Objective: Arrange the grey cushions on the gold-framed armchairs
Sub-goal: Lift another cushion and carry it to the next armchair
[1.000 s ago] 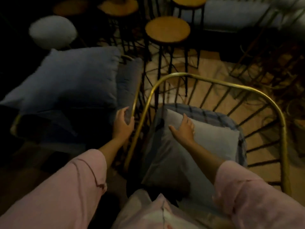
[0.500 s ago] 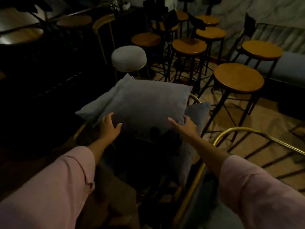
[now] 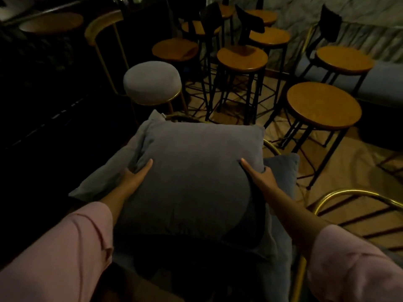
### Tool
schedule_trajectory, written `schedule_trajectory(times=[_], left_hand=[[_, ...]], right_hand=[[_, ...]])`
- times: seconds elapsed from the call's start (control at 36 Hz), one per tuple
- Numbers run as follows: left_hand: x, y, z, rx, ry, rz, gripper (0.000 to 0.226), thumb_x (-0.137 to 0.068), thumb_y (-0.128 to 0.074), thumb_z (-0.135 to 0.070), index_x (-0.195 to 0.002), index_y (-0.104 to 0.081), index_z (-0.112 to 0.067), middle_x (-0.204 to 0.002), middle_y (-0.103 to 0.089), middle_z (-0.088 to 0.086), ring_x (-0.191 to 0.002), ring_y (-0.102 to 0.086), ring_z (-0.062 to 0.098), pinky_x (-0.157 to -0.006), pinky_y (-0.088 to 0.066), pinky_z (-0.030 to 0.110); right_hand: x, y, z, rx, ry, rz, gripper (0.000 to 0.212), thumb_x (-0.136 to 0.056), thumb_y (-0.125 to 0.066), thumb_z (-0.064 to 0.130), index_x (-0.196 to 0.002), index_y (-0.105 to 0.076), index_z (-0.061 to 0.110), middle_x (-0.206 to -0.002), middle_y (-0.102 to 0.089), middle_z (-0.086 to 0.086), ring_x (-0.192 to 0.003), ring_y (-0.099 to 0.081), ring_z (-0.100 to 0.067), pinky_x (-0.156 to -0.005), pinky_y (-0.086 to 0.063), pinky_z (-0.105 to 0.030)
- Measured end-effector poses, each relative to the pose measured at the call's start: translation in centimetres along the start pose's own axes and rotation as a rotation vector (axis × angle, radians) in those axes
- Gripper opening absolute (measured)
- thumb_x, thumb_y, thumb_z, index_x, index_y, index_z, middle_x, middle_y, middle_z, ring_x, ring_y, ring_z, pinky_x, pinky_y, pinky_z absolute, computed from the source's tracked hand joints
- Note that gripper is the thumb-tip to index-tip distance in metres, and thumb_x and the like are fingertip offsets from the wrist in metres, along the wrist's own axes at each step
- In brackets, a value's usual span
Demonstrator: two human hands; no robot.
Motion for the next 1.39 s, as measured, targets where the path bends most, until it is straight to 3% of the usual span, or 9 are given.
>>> schedule_trajectory(times=[0.17, 0.31, 0.47, 0.61, 0.69, 0.89, 1.0, 1.11, 1.39], left_hand=[[-2.6, 0.5, 1.3, 0.051, 0.164, 0.105, 0.127, -0.032, -0.075, -0.090, -0.130, -0.058, -0.010, -0.125, -0.067, 0.013, -0.108, -0.067, 0.039, -0.097, -0.053, 0.054], [2.6, 0.1, -2.5, 0.167, -0.032, 0.071, 0.107, -0.053, -0.069, -0.088, -0.134, -0.057, -0.018, -0.129, -0.065, 0.005, -0.114, -0.065, 0.030, -0.102, -0.052, 0.050], [11.9, -3.2, -8.3, 0.188, -0.158, 0.077, 0.090, -0.075, -0.056, -0.078, -0.130, -0.058, -0.007, -0.130, -0.063, 0.018, -0.121, -0.061, 0.037, -0.104, -0.049, 0.049], [17.9, -9.6, -12.6, 0.141, -0.230, 0.275, 0.116, -0.048, -0.064, -0.093, -0.132, -0.058, -0.013, -0.131, -0.063, 0.016, -0.115, -0.061, 0.040, -0.105, -0.046, 0.058], [22.4, -15.3, -13.9, 0.186, -0.211, 0.389, 0.115, -0.044, -0.061, -0.096, -0.136, -0.057, -0.027, -0.136, -0.062, 0.009, -0.125, -0.057, 0.035, -0.112, -0.040, 0.055], [32.9, -30.6, -17.7, 0.379, -0.269, 0.628, 0.083, -0.060, -0.079, -0.072, -0.130, -0.064, -0.030, -0.128, -0.070, 0.001, -0.119, -0.066, 0.027, -0.112, -0.043, 0.050], [36.4, -38.1, -18.8, 0.442, -0.271, 0.607, 0.090, -0.052, -0.088, -0.065, -0.127, -0.065, -0.021, -0.124, -0.072, 0.004, -0.115, -0.069, 0.028, -0.103, -0.051, 0.049], [38.1, -43.9, -19.7, 0.471, -0.330, 0.578, 0.101, -0.051, -0.090, -0.063, -0.136, -0.053, -0.023, -0.127, -0.070, 0.004, -0.111, -0.070, 0.030, -0.096, -0.055, 0.053], [42.7, -53.8, -17.5, 0.382, -0.203, 0.622, 0.113, -0.041, -0.086, -0.068, -0.139, -0.054, -0.021, -0.139, -0.061, 0.003, -0.126, -0.058, 0.028, -0.111, -0.045, 0.048]], right_hand=[[1.1, 0.9, 0.2, -0.139, 0.120, -0.004, 0.091, -0.053, -0.087, 0.065, -0.126, -0.061, 0.016, -0.118, -0.070, -0.006, -0.107, -0.068, -0.026, -0.093, -0.056, -0.045], [4.1, 4.9, 1.2, -0.245, 0.248, 0.009, 0.070, -0.072, -0.082, 0.048, -0.128, -0.054, 0.017, -0.112, -0.064, 0.006, -0.100, -0.064, -0.012, -0.072, -0.049, -0.018], [7.3, 14.5, 0.2, -0.368, 0.301, -0.039, 0.079, -0.076, -0.077, 0.052, -0.141, -0.045, 0.020, -0.121, -0.058, 0.007, -0.111, -0.059, -0.017, -0.086, -0.051, -0.031], [9.8, 25.8, -2.3, -0.431, 0.385, -0.110, 0.054, -0.085, -0.065, 0.051, -0.131, -0.054, 0.023, -0.122, -0.065, 0.001, -0.103, -0.064, -0.010, -0.073, -0.052, -0.020], [10.9, 33.2, -4.7, -0.436, 0.420, -0.153, 0.036, -0.086, -0.064, 0.054, -0.116, -0.055, 0.039, -0.117, -0.065, 0.010, -0.114, -0.064, -0.019, -0.088, -0.055, -0.035], [13.2, 49.9, -10.0, -0.428, 0.414, -0.282, 0.099, -0.066, -0.075, 0.067, -0.147, -0.038, 0.024, -0.125, -0.056, 0.008, -0.105, -0.059, -0.010, -0.082, -0.047, -0.025], [13.5, 58.4, -12.8, -0.368, 0.363, -0.406, 0.096, -0.070, -0.080, 0.056, -0.147, -0.037, 0.019, -0.140, -0.055, -0.002, -0.107, -0.058, -0.014, -0.079, -0.047, -0.023], [12.9, 64.6, -15.2, -0.325, 0.337, -0.439, 0.114, -0.055, -0.083, 0.065, -0.150, -0.033, 0.026, -0.148, -0.049, 0.002, -0.126, -0.053, -0.020, -0.099, -0.049, -0.039], [8.2, 68.2, -22.1, -0.406, 0.316, -0.367, 0.069, -0.069, -0.080, 0.050, -0.131, -0.053, 0.034, -0.122, -0.065, 0.015, -0.117, -0.061, -0.007, -0.099, -0.051, -0.031]])
Point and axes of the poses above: each hand's wrist, its own x-axis away from the middle knuckle, its own y-axis out of the back of the hand, z = x × y, the point moved 6 cm from there along -x, towards the middle knuckle
